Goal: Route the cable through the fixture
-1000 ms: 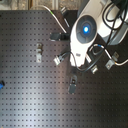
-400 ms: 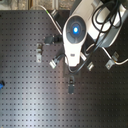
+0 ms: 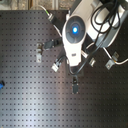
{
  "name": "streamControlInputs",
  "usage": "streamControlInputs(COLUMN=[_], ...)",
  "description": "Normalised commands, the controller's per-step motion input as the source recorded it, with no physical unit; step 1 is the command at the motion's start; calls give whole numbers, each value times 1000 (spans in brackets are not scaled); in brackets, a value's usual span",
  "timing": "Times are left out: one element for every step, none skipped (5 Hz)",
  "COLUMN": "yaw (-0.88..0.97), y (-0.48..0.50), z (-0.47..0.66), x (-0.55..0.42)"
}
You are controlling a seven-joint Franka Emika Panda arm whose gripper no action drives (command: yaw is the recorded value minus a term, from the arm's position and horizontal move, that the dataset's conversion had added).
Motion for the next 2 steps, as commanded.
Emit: streamControlInputs(yaw=[-146,-97], y=[129,247], z=[446,704], x=[-181,-23])
